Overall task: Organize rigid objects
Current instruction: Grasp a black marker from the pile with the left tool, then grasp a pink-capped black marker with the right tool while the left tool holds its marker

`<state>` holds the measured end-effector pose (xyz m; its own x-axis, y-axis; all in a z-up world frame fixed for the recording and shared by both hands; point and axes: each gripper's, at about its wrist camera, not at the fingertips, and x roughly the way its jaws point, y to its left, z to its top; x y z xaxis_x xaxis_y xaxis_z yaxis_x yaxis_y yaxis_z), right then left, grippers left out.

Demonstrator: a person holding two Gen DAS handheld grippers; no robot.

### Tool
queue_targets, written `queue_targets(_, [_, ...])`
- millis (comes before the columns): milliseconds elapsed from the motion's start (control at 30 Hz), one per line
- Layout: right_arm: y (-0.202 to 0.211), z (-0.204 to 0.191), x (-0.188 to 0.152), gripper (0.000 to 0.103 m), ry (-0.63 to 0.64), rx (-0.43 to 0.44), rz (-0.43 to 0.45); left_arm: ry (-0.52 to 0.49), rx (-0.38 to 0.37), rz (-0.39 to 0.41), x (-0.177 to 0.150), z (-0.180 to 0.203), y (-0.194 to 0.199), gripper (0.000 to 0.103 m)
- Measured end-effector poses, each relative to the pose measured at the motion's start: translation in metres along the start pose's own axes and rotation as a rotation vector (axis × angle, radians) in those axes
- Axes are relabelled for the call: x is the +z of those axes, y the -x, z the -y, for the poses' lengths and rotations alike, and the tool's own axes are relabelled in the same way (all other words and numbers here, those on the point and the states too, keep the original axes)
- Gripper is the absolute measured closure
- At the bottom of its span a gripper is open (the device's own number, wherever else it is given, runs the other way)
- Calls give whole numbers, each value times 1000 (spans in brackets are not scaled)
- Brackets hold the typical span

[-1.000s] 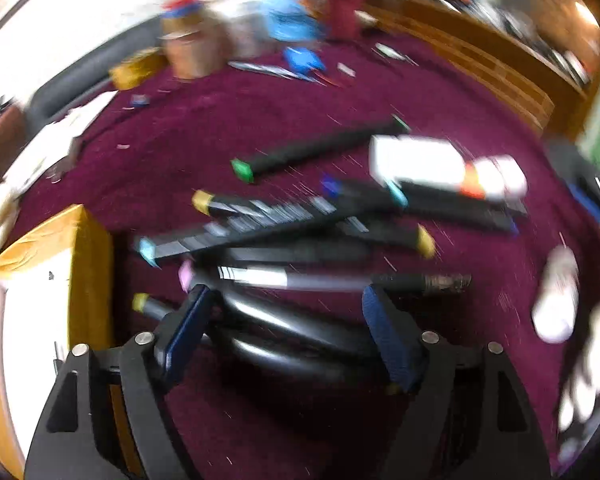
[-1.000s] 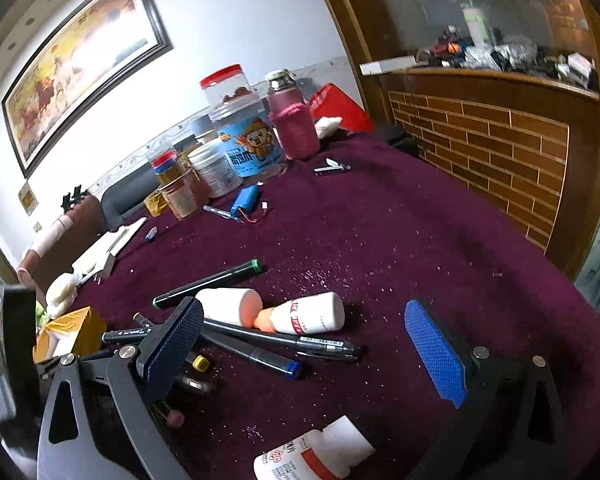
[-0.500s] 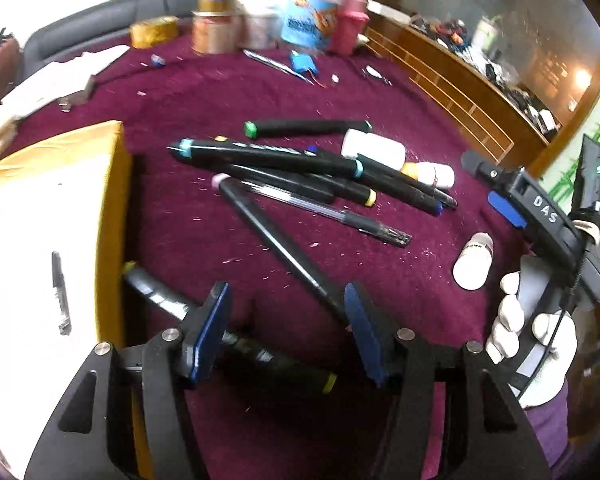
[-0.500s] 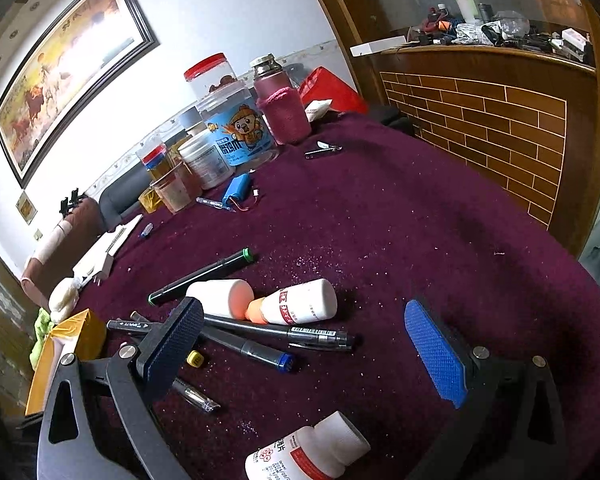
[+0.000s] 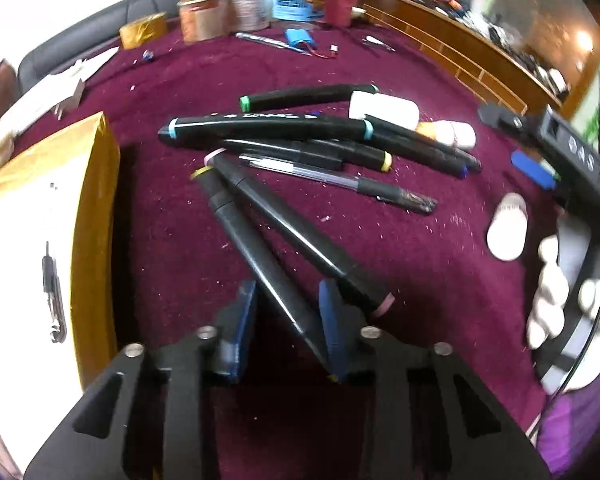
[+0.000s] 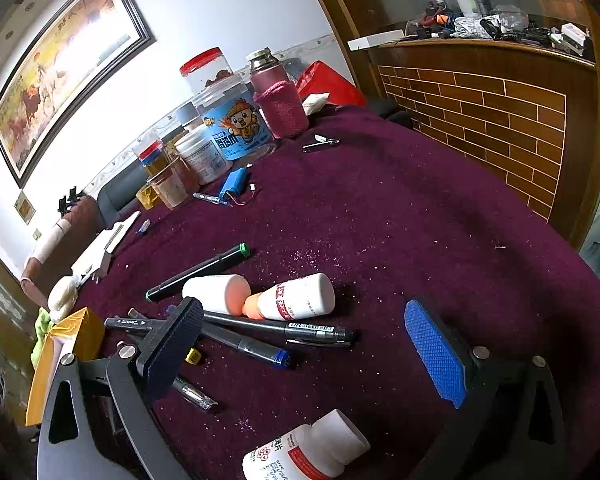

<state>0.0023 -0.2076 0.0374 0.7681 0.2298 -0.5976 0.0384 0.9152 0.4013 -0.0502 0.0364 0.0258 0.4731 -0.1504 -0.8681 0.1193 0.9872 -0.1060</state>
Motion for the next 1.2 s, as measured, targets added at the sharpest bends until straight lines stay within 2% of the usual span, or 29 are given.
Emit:
queue_targets(33, [0,0,0,4,-1,1,-1,-46,16,10,-1,5,0,77])
queue_targets(100, [-1,0,0,4,-1,3,-5,-77,23,10,-3,9,1,77])
queue_targets(233, [-1,0,-1,4,-1,5,-10,-32,8,3,-2,1,1,77])
queue_targets(300, [-2,0,-1,4,-1,4,-10,-1,23,7,3,-1,-2,69])
queue_targets(367, [-2,0,-1,4,-2,0,-13,-4,51,20,8,3,-7,66])
queue_targets(433, [-2,0,-2,4,-2,-3,-13,-32,72,56,10,10,-12,67])
queue_targets(500, [-2,-1,-2,4,1,-8,-12,-62,85,85,11,12,-16,76])
queue_targets(533, [-1,-2,-2,4,6,-6,-9,-58,78,90,10,11,-15,77])
queue_targets(633, [10,-11,-3,4,46,-6,23,1,-11,86,8,-2,-9,85])
queue_targets(700, [22,-24,-5,4,88,32,28,46,-72,88,4,-13,-2,87])
queue_targets(867, [21,-66,-16,4,213,189,-112,86,-157,143,-7,-21,24,87])
queue_targets(1000, [9,-97,-35,8,319,245,-213,79,-188,179,-17,-22,42,87])
queue_targets(1033, [4,-104,-40,12,348,246,-235,78,-188,173,-19,-22,43,87])
queue_targets(1067, [-1,-110,-44,23,372,250,-257,77,-183,161,-21,-22,42,87])
queue_targets(1100, [-5,-113,-50,30,388,253,-278,78,-177,149,-24,-21,39,87])
queue_targets(1167, [-17,-123,-58,55,426,252,-334,99,-170,124,-26,-20,31,86])
queue_targets(1200, [-23,-127,-61,59,447,243,-357,110,-172,109,-27,-20,27,86])
